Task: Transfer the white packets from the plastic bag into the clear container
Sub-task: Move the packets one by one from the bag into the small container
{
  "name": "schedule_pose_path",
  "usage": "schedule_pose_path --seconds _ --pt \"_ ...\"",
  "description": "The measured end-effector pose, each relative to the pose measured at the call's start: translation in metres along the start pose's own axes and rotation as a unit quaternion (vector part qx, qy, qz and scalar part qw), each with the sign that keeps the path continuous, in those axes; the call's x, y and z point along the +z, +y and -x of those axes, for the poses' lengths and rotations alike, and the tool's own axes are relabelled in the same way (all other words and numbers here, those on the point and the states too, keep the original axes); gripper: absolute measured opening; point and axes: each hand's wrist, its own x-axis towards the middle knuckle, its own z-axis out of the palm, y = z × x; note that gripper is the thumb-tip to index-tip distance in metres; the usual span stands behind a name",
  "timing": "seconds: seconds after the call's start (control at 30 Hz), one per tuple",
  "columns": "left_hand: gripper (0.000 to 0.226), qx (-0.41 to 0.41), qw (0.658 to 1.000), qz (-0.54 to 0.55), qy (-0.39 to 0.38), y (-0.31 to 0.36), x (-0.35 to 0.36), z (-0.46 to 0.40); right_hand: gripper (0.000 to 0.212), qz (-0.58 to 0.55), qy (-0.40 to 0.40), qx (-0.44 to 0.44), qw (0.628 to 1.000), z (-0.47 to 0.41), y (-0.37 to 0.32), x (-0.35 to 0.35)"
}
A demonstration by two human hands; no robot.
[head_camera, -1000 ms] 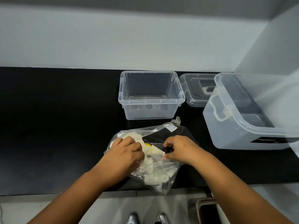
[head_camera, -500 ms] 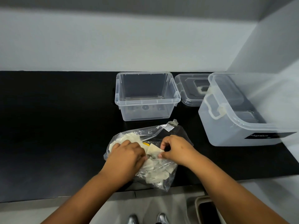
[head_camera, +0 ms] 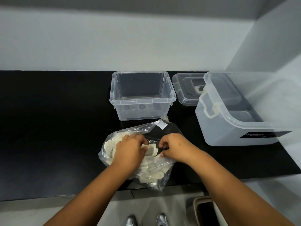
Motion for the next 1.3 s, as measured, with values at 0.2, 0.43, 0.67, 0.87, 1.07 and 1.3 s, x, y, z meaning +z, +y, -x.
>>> schedule_pose_path --seconds 0.2,0.43,0.67,0.87,1.07,1.3 --pt "0.011 -0.015 0.995 0.098 0.001 -0.006 -0.017 0.003 0.014 0.006 -0.021 -0.012 1.000 0.002 0.000 -0.006" --pt "0.013 -0.085 0.959 0.268 -0.034 -0.016 -0.024 0.004 0.024 -0.014 -0.012 0.006 1.000 -0.008 -0.006 0.000" --pt "0.009 -0.111 0.904 0.409 -0.058 -0.017 -0.024 0.006 0.012 -0.187 0.003 -0.007 0.982 -0.011 -0.006 0.002" --pt "0.011 -0.118 0.890 0.439 -0.037 -0.014 -0.021 0.005 0.015 -0.407 -0.030 0.003 0.913 -0.007 -0.010 -0.007" --pt "0.008 -0.111 0.886 0.450 -0.036 -0.011 -0.020 0.005 0.007 -0.389 0.002 -0.018 0.921 -0.006 -0.015 -0.009" --pt "0.008 -0.031 0.943 0.329 -0.040 -0.005 -0.025 -0.001 0.007 -0.154 0.034 -0.104 0.982 -0.012 -0.021 -0.019"
